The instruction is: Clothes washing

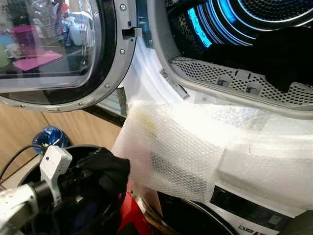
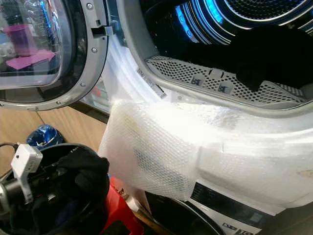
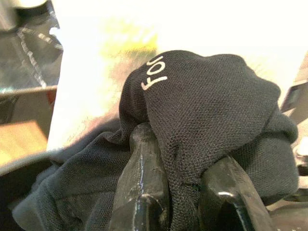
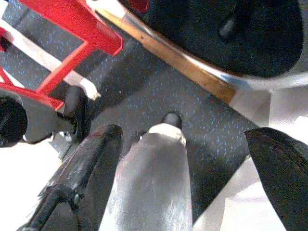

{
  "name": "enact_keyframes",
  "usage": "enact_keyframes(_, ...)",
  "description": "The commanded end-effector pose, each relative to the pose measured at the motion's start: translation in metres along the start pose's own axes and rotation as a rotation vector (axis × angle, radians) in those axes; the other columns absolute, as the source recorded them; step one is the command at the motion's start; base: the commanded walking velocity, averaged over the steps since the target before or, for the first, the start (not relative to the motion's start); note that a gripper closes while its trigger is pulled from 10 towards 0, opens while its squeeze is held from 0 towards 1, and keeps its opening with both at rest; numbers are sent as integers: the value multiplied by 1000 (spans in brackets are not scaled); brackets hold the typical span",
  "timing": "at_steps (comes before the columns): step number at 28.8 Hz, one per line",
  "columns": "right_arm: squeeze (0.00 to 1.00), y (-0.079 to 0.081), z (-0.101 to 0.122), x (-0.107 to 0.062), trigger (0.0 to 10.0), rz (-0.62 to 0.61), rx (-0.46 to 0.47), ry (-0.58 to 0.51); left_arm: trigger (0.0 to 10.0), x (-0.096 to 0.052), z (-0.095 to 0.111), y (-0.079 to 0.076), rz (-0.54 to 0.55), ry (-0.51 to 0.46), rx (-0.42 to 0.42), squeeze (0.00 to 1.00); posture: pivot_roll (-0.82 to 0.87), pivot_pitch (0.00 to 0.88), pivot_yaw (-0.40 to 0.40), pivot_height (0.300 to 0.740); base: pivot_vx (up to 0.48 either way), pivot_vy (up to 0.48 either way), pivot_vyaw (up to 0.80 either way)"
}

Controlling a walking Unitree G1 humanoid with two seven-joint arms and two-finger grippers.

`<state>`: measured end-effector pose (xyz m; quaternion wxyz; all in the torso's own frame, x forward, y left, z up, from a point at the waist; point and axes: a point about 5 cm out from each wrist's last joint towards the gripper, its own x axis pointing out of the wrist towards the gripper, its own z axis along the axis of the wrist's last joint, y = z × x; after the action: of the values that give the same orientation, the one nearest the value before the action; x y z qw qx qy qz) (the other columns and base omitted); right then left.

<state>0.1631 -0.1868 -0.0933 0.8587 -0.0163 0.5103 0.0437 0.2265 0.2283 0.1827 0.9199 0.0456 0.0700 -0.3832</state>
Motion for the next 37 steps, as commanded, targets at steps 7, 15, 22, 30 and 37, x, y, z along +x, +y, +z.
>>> enact_keyframes(7, 0, 5, 27, 1, 10000, 80, 19, -117, 0, 2, 69, -15, -235, -68, 98, 0, 73, 33, 49, 740, 0, 0, 0)
enact_keyframes(15, 0, -18, 51, -5, 10000, 87, -19, -213, 0, 33, 104, -23, -435, -183, 108, 0, 48, 7, 58, 740, 0, 0, 0)
enact_keyframes(22, 0, -29, 58, -18, 10000, 305, -200, -292, 0, 57, 112, -33, -551, -229, 85, 0, 15, 8, 70, 740, 0, 0, 0)
enact_keyframes(30, 1000, -51, 61, -63, 10000, 606, -310, -398, 0, 63, 90, -34, -567, -169, 19, 0, -10, 29, 70, 740, 0, 0, 0)
enact_keyframes(37, 1000, -48, 73, -111, 10000, 752, -354, -534, 0, 67, 69, -40, -578, -107, -20, 0, -15, 44, 72, 740, 0, 0, 0)
